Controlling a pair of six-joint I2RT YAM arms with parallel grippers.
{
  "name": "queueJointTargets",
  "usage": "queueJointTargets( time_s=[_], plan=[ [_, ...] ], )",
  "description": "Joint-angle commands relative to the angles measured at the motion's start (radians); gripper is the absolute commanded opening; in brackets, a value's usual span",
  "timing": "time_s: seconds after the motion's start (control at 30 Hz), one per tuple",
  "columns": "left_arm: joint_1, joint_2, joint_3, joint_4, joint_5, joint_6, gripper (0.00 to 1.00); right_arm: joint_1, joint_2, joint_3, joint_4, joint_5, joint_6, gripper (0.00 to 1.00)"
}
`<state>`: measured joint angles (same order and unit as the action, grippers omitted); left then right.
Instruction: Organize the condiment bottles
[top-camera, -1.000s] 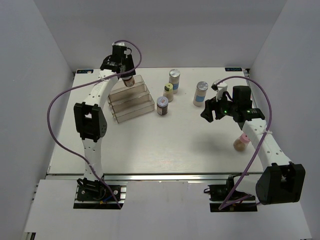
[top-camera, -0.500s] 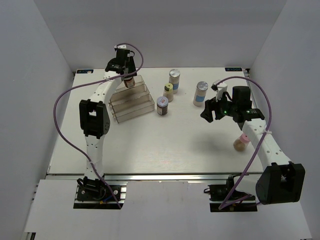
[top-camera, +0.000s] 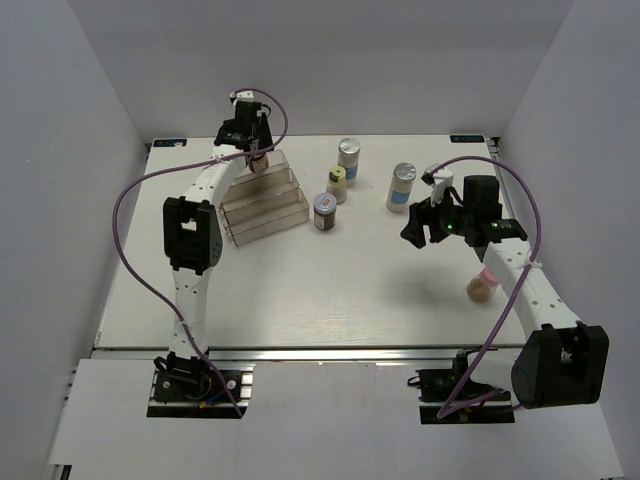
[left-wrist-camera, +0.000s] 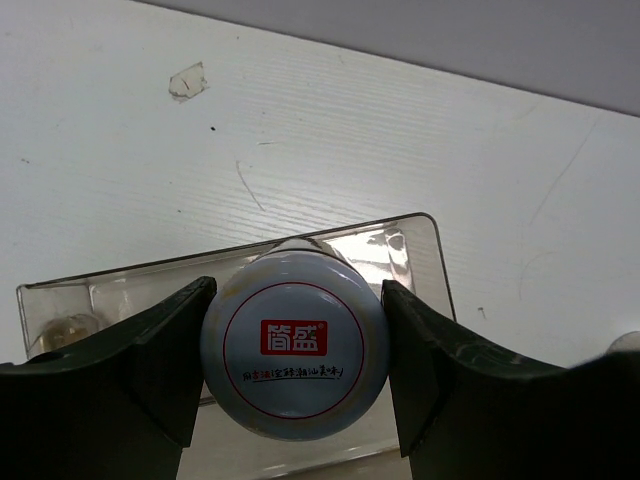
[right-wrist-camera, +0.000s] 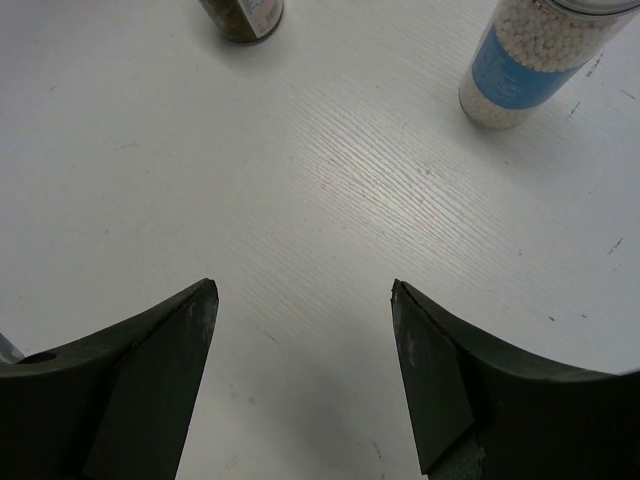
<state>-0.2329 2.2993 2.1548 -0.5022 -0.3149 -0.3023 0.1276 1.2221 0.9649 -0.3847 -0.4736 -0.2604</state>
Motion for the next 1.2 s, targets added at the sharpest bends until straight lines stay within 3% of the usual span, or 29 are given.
queueJointTargets(
  time_s=[0.0, 0.23, 0.27, 0.37, 0.4, 0.53, 0.77, 0.83, 0.9, 0.93, 1.0, 1.03, 1.1, 1.13, 1.17],
  plan=[
    [0.003, -0.008, 0.022, 0.059, -0.024, 0.019, 0.00, 0.004, -0.001, 0.001, 0.035, 0.000, 0.006, 0.76],
    [0.004, 0.008, 0.016, 0.050, -0.007, 0.031, 0.03, 0.004, 0.001, 0.006, 0.035, 0.000, 0.004, 0.76],
    [0.003, 0.008, 0.014, 0.048, -0.001, 0.028, 0.18, 0.004, 0.002, 0.008, 0.035, -0.002, 0.003, 0.76],
    [0.004, 0.006, 0.011, 0.039, 0.005, 0.028, 0.47, 0.004, 0.007, 0.012, 0.035, -0.007, 0.001, 0.78],
    [0.003, 0.006, 0.011, 0.033, 0.007, 0.028, 0.69, 0.004, 0.007, 0.014, 0.035, -0.008, 0.001, 0.79],
    [0.004, -0.004, 0.010, 0.022, 0.022, 0.029, 0.96, 0.004, 0.008, 0.014, 0.035, -0.017, -0.003, 0.82],
    [0.004, -0.081, -0.003, -0.010, 0.016, -0.001, 0.98, 0.004, 0.002, 0.015, 0.035, -0.023, -0.013, 0.83],
    [-0.002, -0.159, -0.042, -0.018, 0.039, -0.027, 0.94, 0.004, -0.001, 0.015, 0.036, -0.022, -0.014, 0.83],
    [-0.031, -0.225, -0.094, -0.007, 0.095, -0.024, 0.67, 0.004, -0.003, 0.015, 0.041, -0.022, -0.014, 0.78],
    [-0.046, -0.286, -0.137, -0.010, 0.108, -0.011, 0.35, 0.004, -0.004, 0.014, 0.041, -0.025, -0.014, 0.75],
    [-0.095, -0.336, -0.162, -0.053, 0.140, 0.006, 0.22, 0.006, -0.004, 0.008, 0.041, -0.028, -0.014, 0.64],
    [-0.112, -0.368, -0.167, -0.077, 0.148, 0.021, 0.21, 0.004, -0.003, 0.006, 0.041, -0.033, -0.014, 0.59],
    [-0.158, -0.394, -0.176, -0.151, 0.184, 0.026, 0.41, 0.004, -0.001, 0.008, 0.044, -0.034, -0.010, 0.55],
    [-0.175, -0.423, -0.202, -0.173, 0.198, 0.020, 0.54, 0.004, 0.001, 0.008, 0.046, -0.033, -0.008, 0.55],
    [-0.187, -0.435, -0.217, -0.209, 0.232, 0.017, 0.74, 0.004, 0.002, 0.009, 0.049, -0.033, -0.007, 0.57]
  ],
)
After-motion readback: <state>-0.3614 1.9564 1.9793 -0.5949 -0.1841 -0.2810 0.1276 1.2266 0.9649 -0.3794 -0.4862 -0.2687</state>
